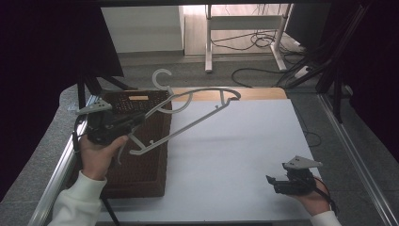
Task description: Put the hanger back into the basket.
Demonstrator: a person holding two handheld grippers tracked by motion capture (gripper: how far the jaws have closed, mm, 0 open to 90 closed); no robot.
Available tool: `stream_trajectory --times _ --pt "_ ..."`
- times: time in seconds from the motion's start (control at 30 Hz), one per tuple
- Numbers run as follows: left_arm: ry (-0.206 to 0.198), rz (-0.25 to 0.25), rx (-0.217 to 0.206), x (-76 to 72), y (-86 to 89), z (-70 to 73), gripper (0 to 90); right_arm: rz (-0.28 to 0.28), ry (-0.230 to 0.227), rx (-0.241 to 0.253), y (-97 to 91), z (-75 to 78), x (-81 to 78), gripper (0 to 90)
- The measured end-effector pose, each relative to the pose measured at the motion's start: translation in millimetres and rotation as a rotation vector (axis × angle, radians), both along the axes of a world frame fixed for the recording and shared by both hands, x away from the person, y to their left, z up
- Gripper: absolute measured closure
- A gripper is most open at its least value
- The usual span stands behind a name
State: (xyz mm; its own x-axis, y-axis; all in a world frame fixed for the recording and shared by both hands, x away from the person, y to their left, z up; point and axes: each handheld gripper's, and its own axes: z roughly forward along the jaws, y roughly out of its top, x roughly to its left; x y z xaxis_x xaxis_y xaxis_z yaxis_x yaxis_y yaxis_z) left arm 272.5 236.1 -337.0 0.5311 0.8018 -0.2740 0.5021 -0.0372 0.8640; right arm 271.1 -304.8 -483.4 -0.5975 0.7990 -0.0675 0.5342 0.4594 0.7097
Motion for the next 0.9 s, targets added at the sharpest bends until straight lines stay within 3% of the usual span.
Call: stream_trajectory --times 0.37,0.6,0.77,0.9 --pt "-0.017 0.04 -0.028 -19.1 43.3 -4.6 82.3 -0.005 0.007 -0.003 -0.4 -0.5 0.6 22.2" --pt "-0.023 0.1 -0.052 -31.4 77.3 -8.2 82.2 -0.008 0.0 -0.008 -0.3 -0.6 1.7 22.3" --pt "-0.029 0.171 -0.064 -42.6 104.8 -13.0 82.2 -0.011 0.002 -0.008 0.0 -1.7 2.4 22.3" --pt "-0.025 0.204 -0.06 -44.6 114.8 -18.2 82.2 -0.01 0.003 -0.008 0.8 -1.7 2.6 22.3"
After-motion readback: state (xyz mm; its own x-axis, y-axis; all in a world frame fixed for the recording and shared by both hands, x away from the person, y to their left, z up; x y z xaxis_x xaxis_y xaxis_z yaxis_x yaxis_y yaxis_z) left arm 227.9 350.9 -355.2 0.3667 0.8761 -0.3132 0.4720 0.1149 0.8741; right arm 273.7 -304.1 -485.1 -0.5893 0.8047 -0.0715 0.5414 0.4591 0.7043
